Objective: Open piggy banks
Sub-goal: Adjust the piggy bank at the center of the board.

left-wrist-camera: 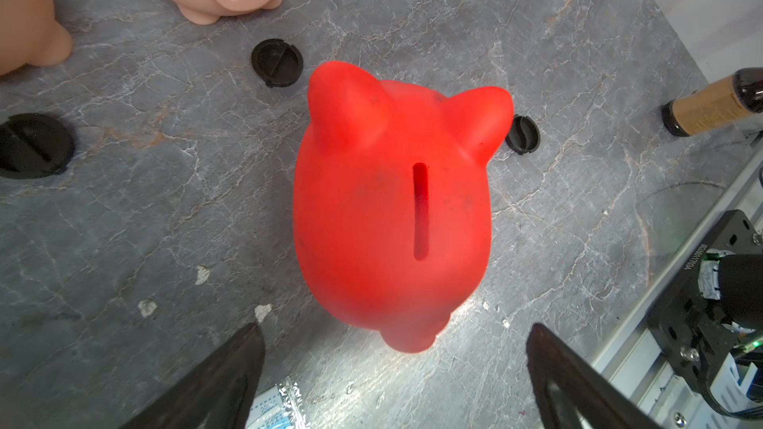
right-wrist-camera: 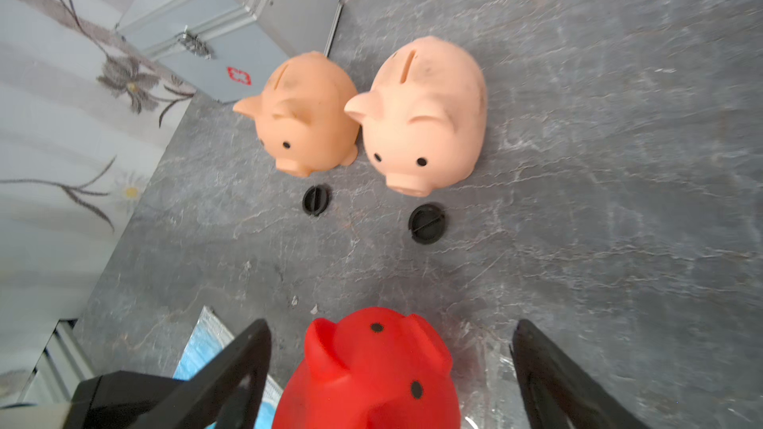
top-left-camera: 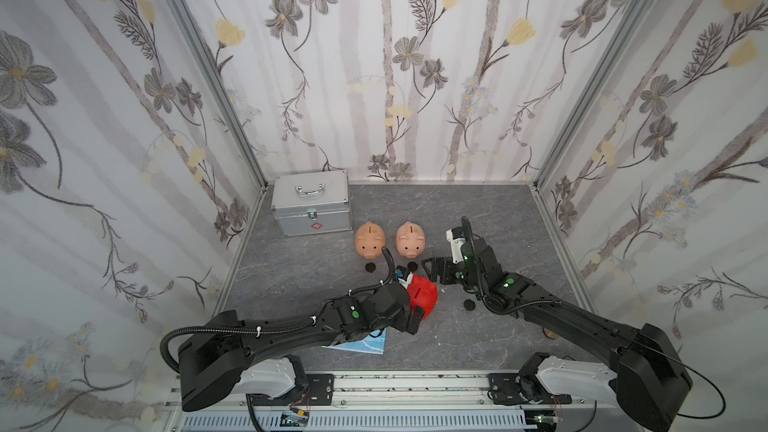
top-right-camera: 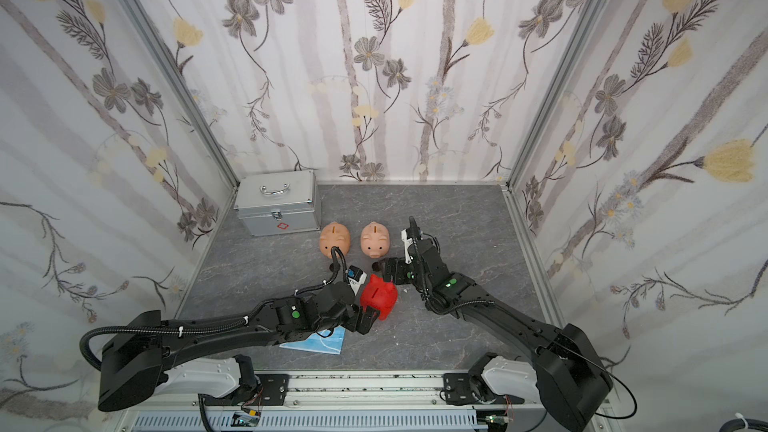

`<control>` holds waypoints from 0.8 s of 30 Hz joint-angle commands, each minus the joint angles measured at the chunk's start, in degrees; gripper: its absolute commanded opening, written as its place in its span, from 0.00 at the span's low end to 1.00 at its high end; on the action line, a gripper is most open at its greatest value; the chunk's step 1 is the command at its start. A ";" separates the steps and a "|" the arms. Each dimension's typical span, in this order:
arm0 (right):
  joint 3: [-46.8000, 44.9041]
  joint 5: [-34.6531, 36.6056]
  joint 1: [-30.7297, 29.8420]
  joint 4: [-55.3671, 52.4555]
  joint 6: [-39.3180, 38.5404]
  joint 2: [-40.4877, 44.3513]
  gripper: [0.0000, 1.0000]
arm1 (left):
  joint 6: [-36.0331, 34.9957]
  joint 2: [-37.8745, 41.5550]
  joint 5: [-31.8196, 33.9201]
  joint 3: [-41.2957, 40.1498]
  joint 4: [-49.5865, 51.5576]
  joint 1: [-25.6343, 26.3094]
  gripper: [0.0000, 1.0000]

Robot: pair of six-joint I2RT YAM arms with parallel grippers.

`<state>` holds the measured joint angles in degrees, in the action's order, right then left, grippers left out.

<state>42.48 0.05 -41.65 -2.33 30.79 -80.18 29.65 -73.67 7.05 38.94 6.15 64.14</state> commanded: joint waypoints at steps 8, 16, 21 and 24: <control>10.25 5.60 -4.59 -6.99 -1.09 -10.60 0.89 | 3.55 0.13 3.50 -2.82 -3.78 -0.50 1.00; 12.70 6.87 -4.60 -10.38 0.35 -15.17 0.86 | 4.61 -0.90 3.43 -3.67 -5.39 -0.86 1.00; 11.46 9.90 -4.34 -11.82 2.24 -13.39 0.82 | 5.40 -1.13 3.85 -3.94 -5.16 -1.53 1.00; 9.66 10.00 -3.48 -12.36 3.15 -11.72 0.80 | 5.85 -0.90 4.01 -4.27 -5.02 -2.06 1.00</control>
<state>53.08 7.86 -45.54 -13.82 32.34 -92.95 34.17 -74.65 9.80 34.94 2.39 62.43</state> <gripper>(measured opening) 0.803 0.998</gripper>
